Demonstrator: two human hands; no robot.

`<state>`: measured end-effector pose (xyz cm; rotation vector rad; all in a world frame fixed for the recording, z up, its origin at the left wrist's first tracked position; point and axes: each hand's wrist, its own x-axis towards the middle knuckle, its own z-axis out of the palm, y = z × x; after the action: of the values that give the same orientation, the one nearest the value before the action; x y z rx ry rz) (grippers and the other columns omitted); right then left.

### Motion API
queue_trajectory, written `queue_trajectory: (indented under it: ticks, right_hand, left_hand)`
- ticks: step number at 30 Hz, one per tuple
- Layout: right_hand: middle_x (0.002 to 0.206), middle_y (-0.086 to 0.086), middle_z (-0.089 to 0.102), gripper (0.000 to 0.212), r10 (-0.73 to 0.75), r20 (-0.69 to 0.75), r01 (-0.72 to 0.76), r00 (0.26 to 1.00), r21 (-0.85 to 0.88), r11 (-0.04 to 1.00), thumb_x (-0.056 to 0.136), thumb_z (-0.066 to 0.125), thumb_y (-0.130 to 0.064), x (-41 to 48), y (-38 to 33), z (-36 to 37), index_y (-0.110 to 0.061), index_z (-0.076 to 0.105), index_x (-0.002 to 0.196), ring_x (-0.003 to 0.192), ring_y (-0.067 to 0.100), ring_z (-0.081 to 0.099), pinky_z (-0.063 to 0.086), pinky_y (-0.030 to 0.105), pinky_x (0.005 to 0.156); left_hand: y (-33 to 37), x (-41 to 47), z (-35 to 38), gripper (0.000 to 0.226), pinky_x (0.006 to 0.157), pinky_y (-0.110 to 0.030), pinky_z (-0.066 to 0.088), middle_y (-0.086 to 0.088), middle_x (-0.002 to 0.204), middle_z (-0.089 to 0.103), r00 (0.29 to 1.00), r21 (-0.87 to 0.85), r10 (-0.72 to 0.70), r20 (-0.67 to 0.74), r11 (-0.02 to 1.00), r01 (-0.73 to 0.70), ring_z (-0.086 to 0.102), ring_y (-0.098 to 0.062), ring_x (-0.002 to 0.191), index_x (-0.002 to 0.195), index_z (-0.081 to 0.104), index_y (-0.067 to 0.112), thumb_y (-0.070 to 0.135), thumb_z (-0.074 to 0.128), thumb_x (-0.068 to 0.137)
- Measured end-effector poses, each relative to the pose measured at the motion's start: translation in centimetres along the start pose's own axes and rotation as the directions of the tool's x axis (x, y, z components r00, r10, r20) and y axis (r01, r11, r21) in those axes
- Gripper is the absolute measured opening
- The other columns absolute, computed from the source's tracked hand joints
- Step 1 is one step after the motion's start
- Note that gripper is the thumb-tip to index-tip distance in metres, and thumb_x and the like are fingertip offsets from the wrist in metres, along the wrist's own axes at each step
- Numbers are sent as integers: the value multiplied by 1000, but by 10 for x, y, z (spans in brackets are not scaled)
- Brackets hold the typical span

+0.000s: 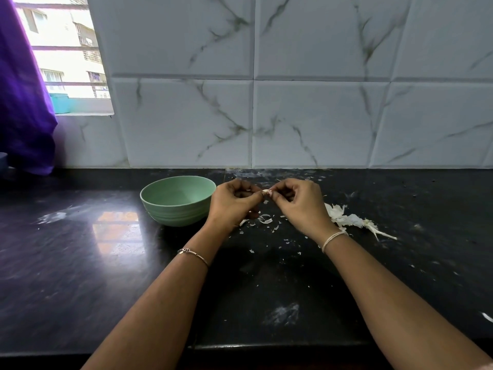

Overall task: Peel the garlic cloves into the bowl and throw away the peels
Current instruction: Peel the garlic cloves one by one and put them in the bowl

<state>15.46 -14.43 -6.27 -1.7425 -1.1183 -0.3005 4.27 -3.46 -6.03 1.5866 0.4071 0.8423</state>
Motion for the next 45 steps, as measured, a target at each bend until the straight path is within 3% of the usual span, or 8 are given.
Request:
queue_trajectory:
  ticks: [9, 17, 22, 26, 30, 35, 41, 45]
  right_hand:
    - [68, -7, 69, 3, -153, -2, 151, 988, -146, 978, 79, 71, -16, -3, -5, -6, -16, 74, 78, 62, 7, 64, 57, 33, 66]
    - [80, -2, 73, 8, -45, -31, 38, 998, -196, 980, 85, 70, -16, 3, 9, -9, -14, 76, 91, 72, 9, 65, 57, 31, 74]
    - [103, -2, 75, 29, 59, 117, -26, 991, -261, 965, 93, 60, -4, 2, 15, -12, -17, 71, 116, 89, 9, 70, 56, 31, 90]
    - [89, -6, 75, 10, 82, 69, -54, 994, -346, 937, 86, 72, -18, -1, 15, -17, -22, 76, 94, 81, 9, 69, 58, 32, 83]
    - [73, -9, 60, 30, 106, 63, -69, 992, -430, 900, 73, 83, -34, -2, 11, -22, -25, 55, 67, 70, 13, 59, 49, 30, 64]
    - [94, -8, 57, 20, 29, 218, 67, 976, -421, 905, 85, 62, -6, -2, 15, -15, -24, 63, 76, 91, 16, 58, 44, 27, 75]
    - [82, -7, 69, 22, 124, 125, -61, 984, -415, 908, 93, 48, -26, -1, 9, -17, -23, 70, 88, 80, 16, 62, 38, 27, 63]
    - [109, -3, 69, 27, 107, 139, -39, 984, -424, 905, 97, 50, -22, 2, 16, -19, -22, 68, 118, 95, 16, 62, 46, 28, 76]
  left_hand:
    - [1, -1, 0, 11, 57, -28, 58, -12, 75, 67, 998, -13, -59, 10, 998, 59, 58, -14, 55, 87, 68, 1, 5, 76, 81]
    - [7, -3, -1, 13, 55, -29, 57, -11, 75, 67, 997, -63, -75, 12, 995, 76, 56, -14, 52, 93, 68, -5, 2, 73, 83]
    - [19, 0, -14, 8, 61, -31, 59, -12, 79, 69, 994, -3, 61, -96, 998, -62, 59, -13, 57, 84, 75, 10, 3, 71, 82]
    - [34, 10, -52, 13, 63, -34, 61, -7, 86, 72, 938, 233, 219, -269, 960, -157, 66, -15, 63, 93, 73, 19, 8, 68, 86]
    - [42, 27, -105, 25, 82, -33, 51, 5, 97, 71, 926, 827, 292, -240, 561, 37, 65, -19, 94, 111, 67, 29, 27, 68, 86]
    - [45, 33, -128, 14, 75, -30, 42, -2, 106, 68, 988, 972, 80, -128, 207, 109, 61, -25, 101, 98, 69, 31, 39, 68, 86]
    - [61, 28, -88, 14, 76, -25, 53, 4, 91, 75, 979, 838, 111, 170, 507, -203, 60, 0, 66, 97, 75, 19, 10, 66, 90]
    - [59, 21, -30, 10, 80, -31, 58, 8, 86, 74, 941, 779, 132, 310, 533, -331, 62, 0, 62, 88, 73, 26, 22, 79, 81]
